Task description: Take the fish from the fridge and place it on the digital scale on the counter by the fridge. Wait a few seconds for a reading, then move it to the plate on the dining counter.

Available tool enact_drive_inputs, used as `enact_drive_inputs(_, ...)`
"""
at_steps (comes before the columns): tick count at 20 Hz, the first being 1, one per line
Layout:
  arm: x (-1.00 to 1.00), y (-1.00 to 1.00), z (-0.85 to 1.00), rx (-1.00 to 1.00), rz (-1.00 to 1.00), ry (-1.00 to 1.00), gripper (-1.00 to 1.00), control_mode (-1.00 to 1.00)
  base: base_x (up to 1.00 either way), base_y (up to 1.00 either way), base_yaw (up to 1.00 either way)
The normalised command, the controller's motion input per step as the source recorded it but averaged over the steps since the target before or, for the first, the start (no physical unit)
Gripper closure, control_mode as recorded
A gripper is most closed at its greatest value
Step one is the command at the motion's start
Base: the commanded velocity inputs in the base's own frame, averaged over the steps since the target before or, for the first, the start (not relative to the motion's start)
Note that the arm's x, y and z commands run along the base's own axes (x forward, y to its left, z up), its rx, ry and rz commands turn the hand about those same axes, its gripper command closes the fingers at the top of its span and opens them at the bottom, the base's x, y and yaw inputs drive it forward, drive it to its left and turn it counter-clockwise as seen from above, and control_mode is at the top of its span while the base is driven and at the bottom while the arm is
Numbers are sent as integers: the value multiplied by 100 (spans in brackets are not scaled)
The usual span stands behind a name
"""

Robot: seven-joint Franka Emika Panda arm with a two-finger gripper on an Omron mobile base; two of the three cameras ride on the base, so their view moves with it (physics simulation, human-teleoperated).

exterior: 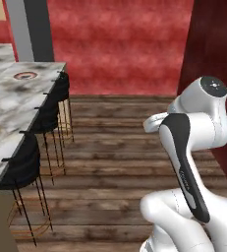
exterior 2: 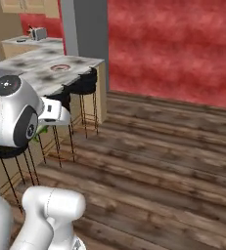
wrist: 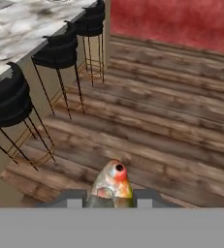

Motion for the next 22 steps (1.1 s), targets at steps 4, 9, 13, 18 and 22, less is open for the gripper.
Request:
enact_drive_inputs(4, 0, 0, 0, 0, 0, 0, 100, 100, 94, -76, 43)
enact_drive_inputs(9, 0, 0, 0, 0, 0, 0, 100, 100, 94, -76, 43)
enact_drive_inputs(13, 0, 0, 0, 0, 0, 0, 100, 100, 94, -74, 44)
enact_drive_inputs(18, 0, 0, 0, 0, 0, 0, 100, 100, 94, -72, 45)
enact_drive_inputs(22, 0, 0, 0, 0, 0, 0, 100, 100, 94, -73, 45)
